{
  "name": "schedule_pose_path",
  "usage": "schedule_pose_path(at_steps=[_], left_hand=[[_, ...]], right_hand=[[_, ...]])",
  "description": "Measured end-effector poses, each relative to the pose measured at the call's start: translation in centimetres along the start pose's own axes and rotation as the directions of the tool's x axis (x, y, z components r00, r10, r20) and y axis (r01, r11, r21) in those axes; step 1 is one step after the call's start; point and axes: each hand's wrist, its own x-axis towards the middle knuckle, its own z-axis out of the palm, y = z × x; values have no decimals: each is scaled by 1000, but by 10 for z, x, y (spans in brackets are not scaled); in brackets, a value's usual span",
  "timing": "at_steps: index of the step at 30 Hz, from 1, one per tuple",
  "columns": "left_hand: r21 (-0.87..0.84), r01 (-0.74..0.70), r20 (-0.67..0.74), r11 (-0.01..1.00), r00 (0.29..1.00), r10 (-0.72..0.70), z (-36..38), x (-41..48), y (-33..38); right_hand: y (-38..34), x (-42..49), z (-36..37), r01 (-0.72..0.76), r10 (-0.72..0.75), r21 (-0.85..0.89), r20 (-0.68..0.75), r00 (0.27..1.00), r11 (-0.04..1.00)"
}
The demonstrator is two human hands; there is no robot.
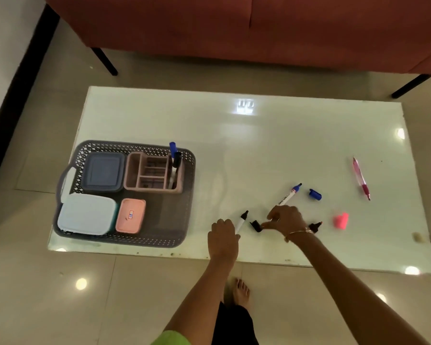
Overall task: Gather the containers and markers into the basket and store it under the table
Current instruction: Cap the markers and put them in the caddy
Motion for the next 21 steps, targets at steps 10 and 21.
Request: schedule_pose_path(at_steps=[10, 21], left_hand=[[-144, 26, -104, 989, 994, -41, 7, 4, -4], [-243, -94, -137, 966, 989, 62, -49, 9, 5]], right_hand=[[0, -2, 48, 78, -55, 119, -182, 982, 990], [-19, -7, -16, 232, -190, 285, -166, 968, 930]])
